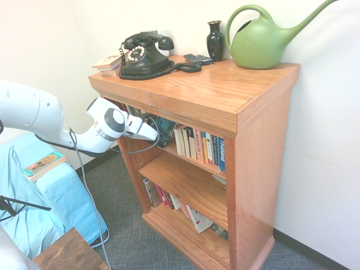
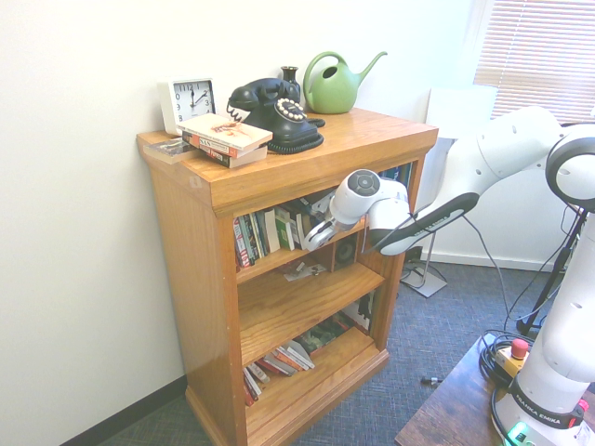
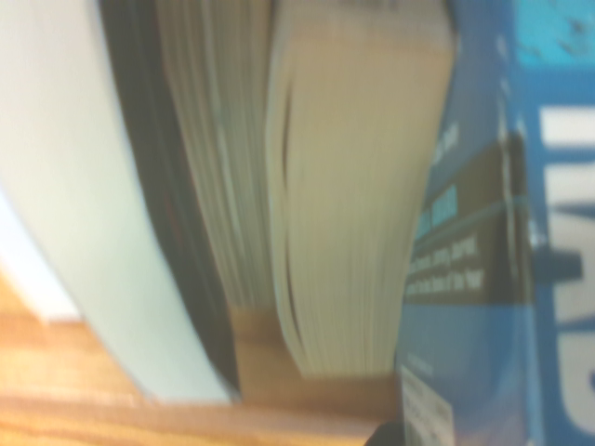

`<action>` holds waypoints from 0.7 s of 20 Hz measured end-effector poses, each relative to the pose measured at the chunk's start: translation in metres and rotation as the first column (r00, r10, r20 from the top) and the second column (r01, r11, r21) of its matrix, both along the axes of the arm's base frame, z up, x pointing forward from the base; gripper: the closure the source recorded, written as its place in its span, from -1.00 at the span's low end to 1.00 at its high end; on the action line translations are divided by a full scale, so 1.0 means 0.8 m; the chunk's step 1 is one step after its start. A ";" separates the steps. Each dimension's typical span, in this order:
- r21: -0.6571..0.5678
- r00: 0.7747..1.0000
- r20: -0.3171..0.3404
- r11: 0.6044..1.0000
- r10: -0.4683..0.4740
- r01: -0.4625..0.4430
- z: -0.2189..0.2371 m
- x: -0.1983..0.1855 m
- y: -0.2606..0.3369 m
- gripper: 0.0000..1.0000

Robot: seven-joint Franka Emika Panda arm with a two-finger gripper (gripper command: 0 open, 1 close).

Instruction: Put the book on the shelf

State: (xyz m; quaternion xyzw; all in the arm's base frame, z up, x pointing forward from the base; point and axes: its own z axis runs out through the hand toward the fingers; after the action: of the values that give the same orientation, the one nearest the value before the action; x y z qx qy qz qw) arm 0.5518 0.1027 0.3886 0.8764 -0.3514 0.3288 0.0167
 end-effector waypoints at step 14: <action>-0.011 1.000 0.010 1.000 0.002 -0.002 0.005 0.016 0.012 -1.00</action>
State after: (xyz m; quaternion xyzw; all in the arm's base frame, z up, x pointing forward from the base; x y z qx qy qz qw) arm 0.5647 0.1122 0.3926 0.8750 -0.3486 0.3352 0.0196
